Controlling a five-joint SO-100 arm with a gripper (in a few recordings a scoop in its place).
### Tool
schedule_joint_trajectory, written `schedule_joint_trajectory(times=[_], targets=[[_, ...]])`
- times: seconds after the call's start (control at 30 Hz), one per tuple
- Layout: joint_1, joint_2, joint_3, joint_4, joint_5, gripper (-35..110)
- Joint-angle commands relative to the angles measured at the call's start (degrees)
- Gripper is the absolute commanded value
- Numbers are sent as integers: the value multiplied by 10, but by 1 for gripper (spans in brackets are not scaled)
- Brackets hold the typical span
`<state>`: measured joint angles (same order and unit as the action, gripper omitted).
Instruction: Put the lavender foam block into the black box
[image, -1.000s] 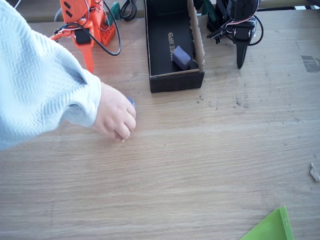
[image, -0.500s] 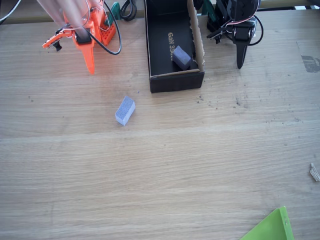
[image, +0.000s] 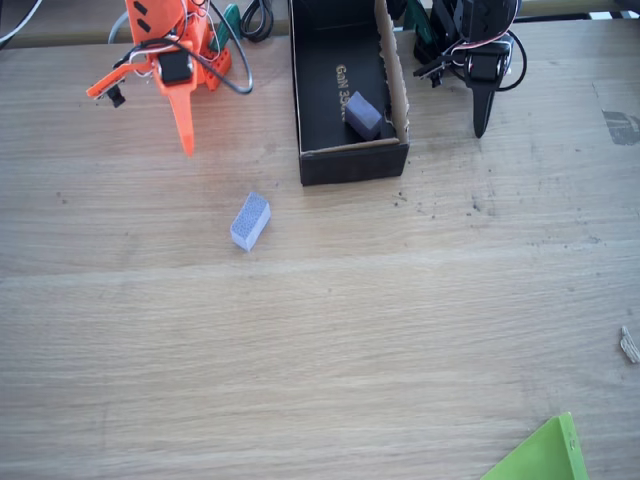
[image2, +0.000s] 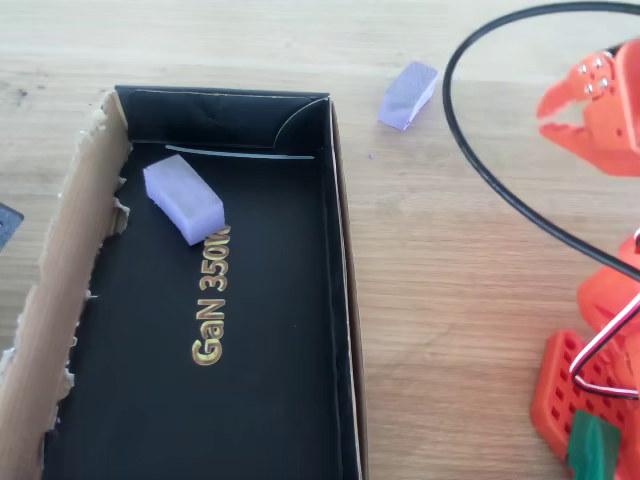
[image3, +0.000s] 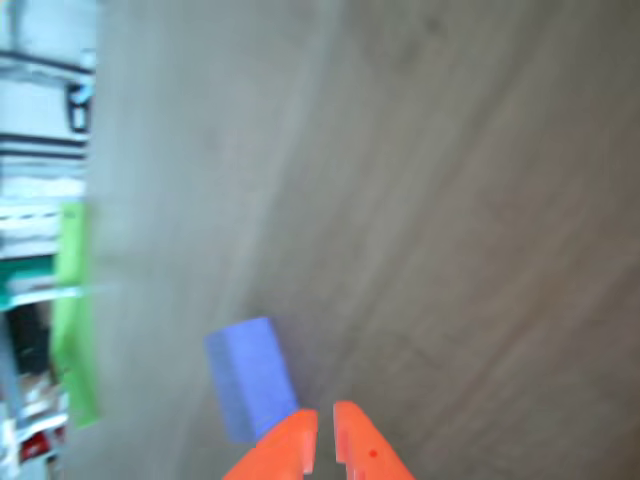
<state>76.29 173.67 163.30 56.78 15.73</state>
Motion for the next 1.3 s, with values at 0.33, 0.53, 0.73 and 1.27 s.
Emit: schedule_joint_trajectory(times=[0.33, 0.53, 0.73, 1.27], targets=[[-39, -393, -442, 120, 101, 0], [-40, -506, -555, 185, 134, 0], [-53, -620, -686, 233, 65, 0], [-65, -776, -884, 380, 62, 8]])
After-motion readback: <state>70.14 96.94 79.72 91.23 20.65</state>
